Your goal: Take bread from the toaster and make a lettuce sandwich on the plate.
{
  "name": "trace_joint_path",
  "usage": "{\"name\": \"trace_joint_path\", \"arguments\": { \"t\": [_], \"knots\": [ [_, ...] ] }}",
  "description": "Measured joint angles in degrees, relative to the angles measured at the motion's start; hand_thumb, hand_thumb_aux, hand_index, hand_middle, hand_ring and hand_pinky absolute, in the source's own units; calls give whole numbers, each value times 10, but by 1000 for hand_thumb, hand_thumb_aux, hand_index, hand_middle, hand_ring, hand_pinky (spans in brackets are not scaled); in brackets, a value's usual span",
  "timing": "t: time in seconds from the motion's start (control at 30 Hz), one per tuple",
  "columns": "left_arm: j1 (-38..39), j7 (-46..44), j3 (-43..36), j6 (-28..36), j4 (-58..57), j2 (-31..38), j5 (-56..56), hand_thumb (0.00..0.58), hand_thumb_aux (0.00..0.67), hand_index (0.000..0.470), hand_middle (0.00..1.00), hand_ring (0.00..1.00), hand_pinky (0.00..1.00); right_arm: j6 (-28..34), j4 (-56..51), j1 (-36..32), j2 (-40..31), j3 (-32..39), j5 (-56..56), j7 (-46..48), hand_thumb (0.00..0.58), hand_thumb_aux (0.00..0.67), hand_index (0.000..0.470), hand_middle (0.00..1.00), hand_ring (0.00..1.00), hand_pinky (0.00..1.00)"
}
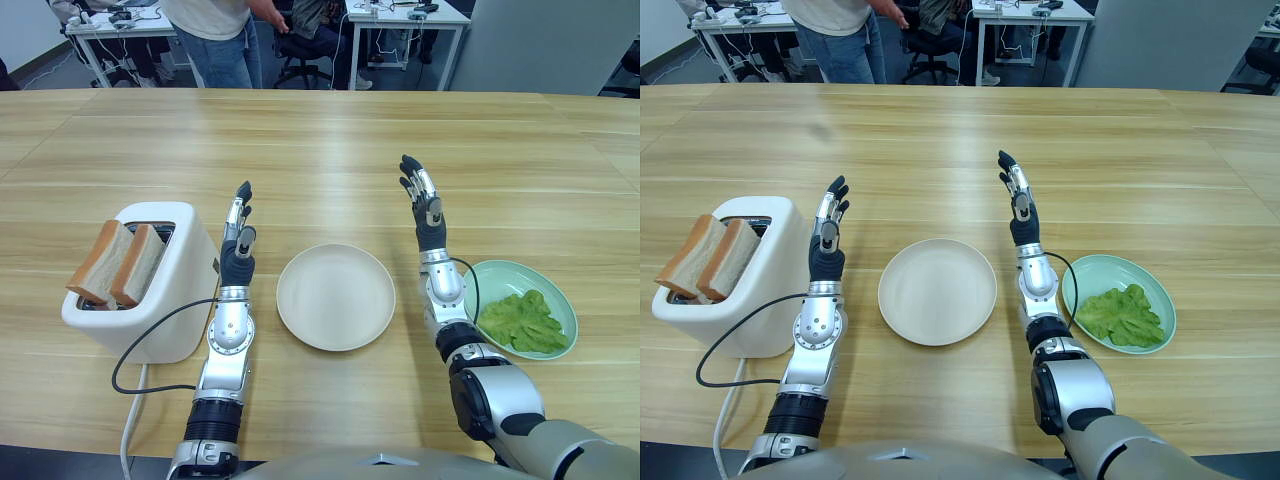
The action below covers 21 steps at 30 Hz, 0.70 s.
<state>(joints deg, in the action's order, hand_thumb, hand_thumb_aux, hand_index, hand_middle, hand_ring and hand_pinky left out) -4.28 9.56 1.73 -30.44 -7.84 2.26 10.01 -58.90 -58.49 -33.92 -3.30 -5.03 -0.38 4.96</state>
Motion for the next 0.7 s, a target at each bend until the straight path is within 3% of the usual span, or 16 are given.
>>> {"name": "trace_joint_path", "arguments": {
  "t": [0.6,0.7],
  "knots": [
    [0,10,1,-16,-7,9,14,0,0,0,0,0,0,0,1,0,0,0,-3,-4,0,0,0,0,0,0],
    [14,-3,0,0,66,18,17,0,0,0,0,0,0,0,1,0,0,0,-6,-7,0,0,0,0,0,0]
  ]
}}
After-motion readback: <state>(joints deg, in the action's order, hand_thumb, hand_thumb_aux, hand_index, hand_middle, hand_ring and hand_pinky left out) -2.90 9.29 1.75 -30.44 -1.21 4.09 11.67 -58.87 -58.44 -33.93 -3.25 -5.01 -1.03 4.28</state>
